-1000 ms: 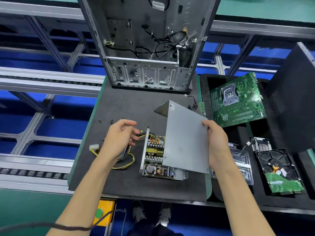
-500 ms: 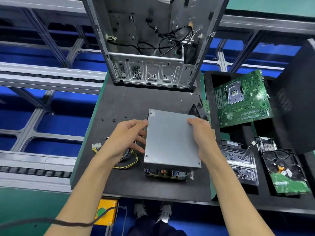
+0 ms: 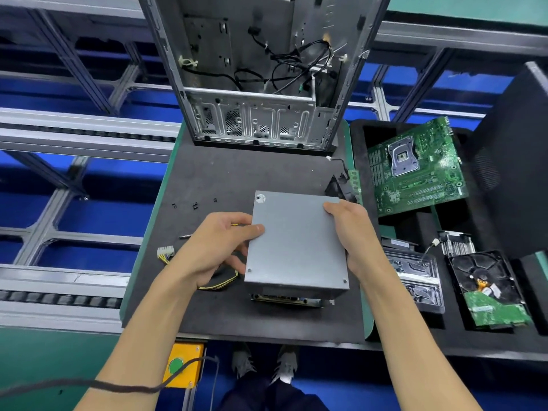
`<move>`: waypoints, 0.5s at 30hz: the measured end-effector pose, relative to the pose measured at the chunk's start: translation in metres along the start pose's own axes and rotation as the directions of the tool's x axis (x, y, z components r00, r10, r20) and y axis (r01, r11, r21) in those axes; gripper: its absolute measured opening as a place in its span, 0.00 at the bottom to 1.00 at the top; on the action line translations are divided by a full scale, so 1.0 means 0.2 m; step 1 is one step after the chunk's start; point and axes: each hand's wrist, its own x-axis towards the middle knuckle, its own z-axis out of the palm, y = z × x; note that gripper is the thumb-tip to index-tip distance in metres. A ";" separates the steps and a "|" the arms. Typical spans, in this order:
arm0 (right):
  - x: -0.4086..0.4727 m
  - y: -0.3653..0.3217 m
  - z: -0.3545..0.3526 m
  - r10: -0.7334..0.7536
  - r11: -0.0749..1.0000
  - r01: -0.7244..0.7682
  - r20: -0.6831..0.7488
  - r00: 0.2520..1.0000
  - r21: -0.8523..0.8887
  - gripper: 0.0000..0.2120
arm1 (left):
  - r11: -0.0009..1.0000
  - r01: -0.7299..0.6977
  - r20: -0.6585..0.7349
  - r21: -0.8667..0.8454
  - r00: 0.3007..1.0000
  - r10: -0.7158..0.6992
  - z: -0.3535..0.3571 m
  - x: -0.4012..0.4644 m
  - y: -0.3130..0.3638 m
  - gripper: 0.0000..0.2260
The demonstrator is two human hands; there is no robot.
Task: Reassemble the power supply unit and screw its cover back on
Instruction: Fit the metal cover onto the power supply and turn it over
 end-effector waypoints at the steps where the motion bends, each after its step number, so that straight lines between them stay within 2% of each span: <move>1: 0.00 0.00 0.00 0.002 1.000 -0.002 0.004 1.000 0.002 0.12 | 1.000 -0.003 -0.001 0.001 1.000 0.003 0.00 0.00 0.00 0.08; 11: -0.03 0.03 -0.03 0.030 1.000 -0.030 0.016 0.999 -0.003 0.11 | 0.999 0.023 -0.054 0.024 0.998 -0.022 0.07 0.00 0.00 0.08; 15: -0.04 0.07 -0.02 -0.025 0.998 0.022 -0.042 0.999 -0.051 0.14 | 1.000 0.018 -0.057 -0.012 0.998 -0.018 0.09 -0.01 -0.01 0.09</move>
